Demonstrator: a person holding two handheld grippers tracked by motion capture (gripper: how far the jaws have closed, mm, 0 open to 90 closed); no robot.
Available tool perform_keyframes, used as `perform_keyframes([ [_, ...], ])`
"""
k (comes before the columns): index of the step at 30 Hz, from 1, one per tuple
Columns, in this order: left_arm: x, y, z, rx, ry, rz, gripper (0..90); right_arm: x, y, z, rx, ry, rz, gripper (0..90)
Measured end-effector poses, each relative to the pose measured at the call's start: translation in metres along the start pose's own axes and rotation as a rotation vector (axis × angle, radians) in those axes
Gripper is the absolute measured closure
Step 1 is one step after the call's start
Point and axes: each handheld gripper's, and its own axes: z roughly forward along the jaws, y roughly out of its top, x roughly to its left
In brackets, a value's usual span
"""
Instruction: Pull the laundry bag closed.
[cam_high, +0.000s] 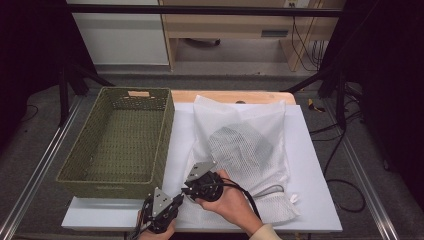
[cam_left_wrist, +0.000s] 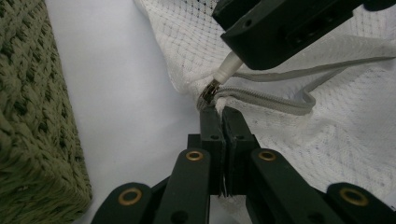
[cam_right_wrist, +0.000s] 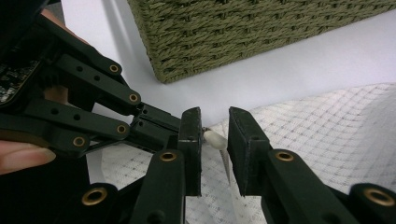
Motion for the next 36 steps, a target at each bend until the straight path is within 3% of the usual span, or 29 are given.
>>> perform_keyframes([
  [8,0.001,0.0,0.0,-0.008,-0.002,-0.016,88.5,-0.003,0.001,0.007,0.015,0.024,0.014,74.0],
  [15,0.001,0.0,-0.001,-0.014,0.004,-0.016,88.6,-0.007,0.001,0.012,0.028,0.061,0.054,74.5],
  [23,0.002,0.001,-0.003,-0.015,0.009,-0.01,88.6,-0.004,-0.002,0.01,0.027,0.049,0.065,80.8],
  [36,0.003,0.002,-0.004,-0.025,0.01,-0.015,88.8,-0.005,-0.01,0.013,0.047,0.053,0.096,77.4],
])
